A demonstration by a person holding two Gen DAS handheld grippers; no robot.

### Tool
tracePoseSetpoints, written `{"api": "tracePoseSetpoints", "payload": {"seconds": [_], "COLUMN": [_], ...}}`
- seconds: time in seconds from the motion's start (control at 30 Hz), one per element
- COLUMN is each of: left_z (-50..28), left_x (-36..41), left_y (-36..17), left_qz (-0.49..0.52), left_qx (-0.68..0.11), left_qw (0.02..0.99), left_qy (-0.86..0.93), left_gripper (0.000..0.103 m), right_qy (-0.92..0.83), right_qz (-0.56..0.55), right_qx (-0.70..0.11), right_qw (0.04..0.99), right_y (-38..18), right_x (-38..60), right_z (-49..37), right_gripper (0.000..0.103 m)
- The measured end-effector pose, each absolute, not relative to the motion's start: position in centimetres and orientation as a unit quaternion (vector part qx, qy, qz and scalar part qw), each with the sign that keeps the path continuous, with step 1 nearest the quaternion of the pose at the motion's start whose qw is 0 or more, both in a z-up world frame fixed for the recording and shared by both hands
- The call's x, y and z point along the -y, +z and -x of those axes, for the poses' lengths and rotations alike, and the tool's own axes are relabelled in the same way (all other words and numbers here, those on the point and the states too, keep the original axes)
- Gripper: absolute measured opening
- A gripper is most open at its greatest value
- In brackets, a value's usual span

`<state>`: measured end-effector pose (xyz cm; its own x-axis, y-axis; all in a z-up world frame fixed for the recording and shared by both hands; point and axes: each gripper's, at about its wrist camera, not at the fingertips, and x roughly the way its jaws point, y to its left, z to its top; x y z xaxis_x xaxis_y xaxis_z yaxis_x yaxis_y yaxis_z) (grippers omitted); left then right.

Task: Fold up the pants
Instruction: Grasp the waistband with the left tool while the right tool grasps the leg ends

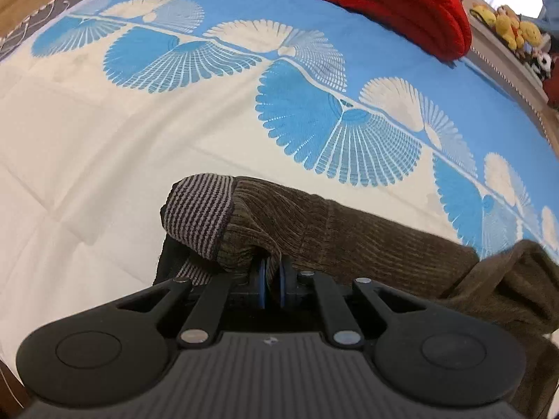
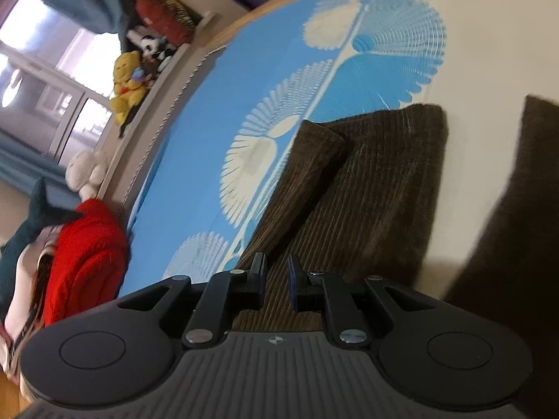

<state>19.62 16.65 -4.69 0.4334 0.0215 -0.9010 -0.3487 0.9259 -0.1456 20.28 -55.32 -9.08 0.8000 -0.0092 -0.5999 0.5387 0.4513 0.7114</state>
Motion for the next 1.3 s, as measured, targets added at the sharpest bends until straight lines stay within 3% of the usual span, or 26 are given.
{"api": "tracePoseSetpoints", "payload": {"seconds": [0.1, 0.23, 0.47, 0.57, 0.6, 0.63, 0.97, 1.13, 1.3], "left_z": [-20.0, -20.6, -20.8, -20.7, -20.7, -20.6, -19.6, -17.9, -15.3], "left_x": [-16.4, -16.6, -17.0, -17.1, -17.1, -17.1, -17.5, -18.0, -19.3], "left_y": [-5.3, -5.9, -5.9, -6.0, -5.9, -5.9, -4.6, -3.2, -2.4], "left_qz": [0.144, 0.143, 0.155, 0.155, 0.155, 0.154, 0.152, 0.149, 0.133], "left_qx": [-0.533, -0.538, -0.54, -0.539, -0.538, -0.537, -0.523, -0.511, -0.505], "left_qw": [0.827, 0.824, 0.82, 0.821, 0.821, 0.822, 0.834, 0.844, 0.85], "left_qy": [0.108, 0.108, 0.108, 0.107, 0.107, 0.107, 0.087, 0.071, 0.067], "left_gripper": [0.008, 0.008, 0.008, 0.008, 0.008, 0.008, 0.007, 0.005, 0.0], "right_qy": [-0.184, -0.198, -0.206, -0.218, -0.226, -0.232, -0.217, -0.218, -0.242], "right_qz": [-0.51, -0.539, -0.533, -0.509, -0.5, -0.493, -0.452, -0.427, -0.419], "right_qx": [-0.275, -0.26, -0.248, -0.245, -0.249, -0.249, -0.199, -0.191, -0.214], "right_qw": [0.794, 0.777, 0.782, 0.796, 0.798, 0.801, 0.842, 0.857, 0.849], "right_y": [-11.0, -12.6, -13.6, -13.4, -13.3, -13.1, -2.8, 2.0, 2.7], "right_x": [56.6, 58.1, 58.9, 59.0, 58.9, 58.9, 59.1, 60.6, 61.0], "right_z": [-22.9, -24.8, -26.8, -27.6, -27.7, -27.7, -22.9, -15.1, -5.7], "right_gripper": [0.018, 0.044, 0.046, 0.037, 0.018, 0.011, 0.009, 0.009, 0.009]}}
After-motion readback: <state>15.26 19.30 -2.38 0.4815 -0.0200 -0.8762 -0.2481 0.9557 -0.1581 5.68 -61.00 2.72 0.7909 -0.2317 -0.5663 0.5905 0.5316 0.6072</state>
